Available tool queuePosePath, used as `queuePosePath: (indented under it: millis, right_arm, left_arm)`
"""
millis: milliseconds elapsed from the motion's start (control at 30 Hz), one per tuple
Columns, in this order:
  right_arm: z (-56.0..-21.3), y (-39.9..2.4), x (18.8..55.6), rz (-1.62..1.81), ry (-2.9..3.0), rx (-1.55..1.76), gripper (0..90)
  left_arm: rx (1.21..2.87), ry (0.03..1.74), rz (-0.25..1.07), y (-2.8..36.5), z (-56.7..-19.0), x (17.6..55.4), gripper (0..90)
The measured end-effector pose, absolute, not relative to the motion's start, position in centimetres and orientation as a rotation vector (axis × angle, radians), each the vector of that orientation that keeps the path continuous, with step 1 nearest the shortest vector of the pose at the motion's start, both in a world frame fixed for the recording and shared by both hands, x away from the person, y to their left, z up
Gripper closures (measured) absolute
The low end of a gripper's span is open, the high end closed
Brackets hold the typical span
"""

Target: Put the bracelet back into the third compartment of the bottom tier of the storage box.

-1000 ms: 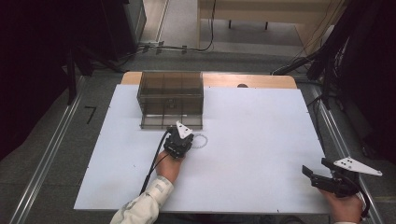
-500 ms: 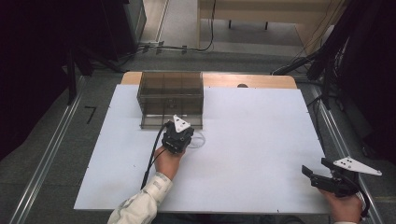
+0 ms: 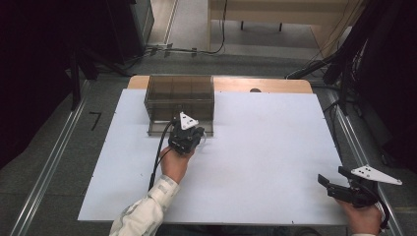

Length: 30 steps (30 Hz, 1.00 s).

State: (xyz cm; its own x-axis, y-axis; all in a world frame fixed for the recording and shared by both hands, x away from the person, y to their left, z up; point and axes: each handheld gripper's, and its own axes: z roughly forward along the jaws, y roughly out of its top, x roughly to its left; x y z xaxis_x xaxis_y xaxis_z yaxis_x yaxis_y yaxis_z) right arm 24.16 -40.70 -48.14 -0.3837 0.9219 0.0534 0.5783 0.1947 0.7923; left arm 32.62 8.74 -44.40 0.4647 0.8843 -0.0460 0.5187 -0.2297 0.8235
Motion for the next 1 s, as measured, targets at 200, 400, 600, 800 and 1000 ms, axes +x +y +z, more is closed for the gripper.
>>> queuePosePath:
  millis: [200,400,600,800,1000]
  right_arm:
    - [-48.2,-40.7,24.2,1.048,2.041,1.397,12.8]
    - [-48.2,-40.7,24.2,1.049,2.041,1.396,12.8]
    - [-48.2,-40.7,24.2,1.048,2.043,1.398,12.8]
    - [-48.2,-40.7,24.2,1.046,2.045,1.397,12.8]
    - [-48.3,-40.7,24.2,1.043,2.044,1.402,12.8]
  left_arm:
    - [1.88,1.177,0.573,8.8,-43.7,33.0,87.4]
    - [1.86,1.187,0.59,9.1,-43.1,33.5,87.4]
    - [1.843,1.201,0.594,9.5,-42.8,34.1,87.4]
    - [1.841,1.203,0.613,9.5,-42.5,34.6,87.4]
    - [1.847,1.194,0.622,9.1,-42.2,35.2,87.4]
